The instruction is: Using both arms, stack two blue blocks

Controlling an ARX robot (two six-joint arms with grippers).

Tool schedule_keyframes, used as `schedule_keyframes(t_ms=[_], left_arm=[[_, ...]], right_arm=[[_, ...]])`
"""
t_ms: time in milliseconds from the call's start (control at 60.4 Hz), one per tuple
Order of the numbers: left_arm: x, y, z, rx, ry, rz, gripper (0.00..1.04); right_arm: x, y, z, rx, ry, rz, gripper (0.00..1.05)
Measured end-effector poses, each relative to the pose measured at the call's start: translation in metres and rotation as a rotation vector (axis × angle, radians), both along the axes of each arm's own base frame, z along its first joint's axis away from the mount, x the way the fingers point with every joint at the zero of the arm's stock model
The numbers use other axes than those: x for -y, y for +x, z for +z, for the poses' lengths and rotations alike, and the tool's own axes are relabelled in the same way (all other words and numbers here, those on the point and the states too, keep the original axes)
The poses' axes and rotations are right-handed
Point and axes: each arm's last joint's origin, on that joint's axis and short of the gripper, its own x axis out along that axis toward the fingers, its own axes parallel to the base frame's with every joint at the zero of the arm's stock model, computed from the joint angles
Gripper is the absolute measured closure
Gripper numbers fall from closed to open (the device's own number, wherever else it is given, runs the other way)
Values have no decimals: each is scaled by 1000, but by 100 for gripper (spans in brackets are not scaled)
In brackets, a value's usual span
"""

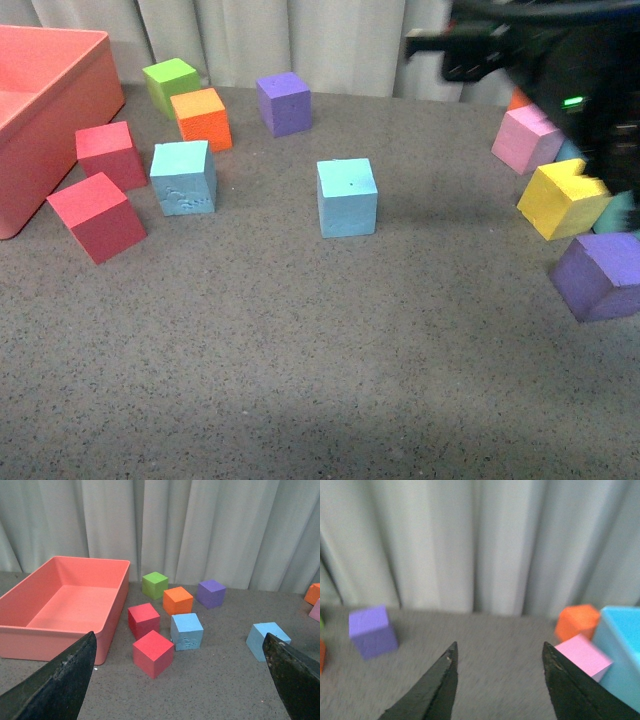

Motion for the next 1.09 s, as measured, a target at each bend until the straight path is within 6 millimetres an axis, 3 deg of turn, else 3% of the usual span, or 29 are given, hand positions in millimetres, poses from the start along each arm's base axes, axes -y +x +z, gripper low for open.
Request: schedule_keyframes(t_ms=[99,265,464,596,1093], left_arm=[[0,0,0,0,0,-1,7],[0,0,0,0,0,-1,7],[0,0,0,0,0,0,7],[0,0,0,0,0,0,7],[0,0,0,0,0,0,7]], right_arm=[[32,-32,23,105,22,-23,75],[62,-77,14,51,-4,-17,103],[84,-117,28,64,-4,-6,104],[97,-140,25,47,-7,-18,104],[125,-203,26,48,-4,-18,104]])
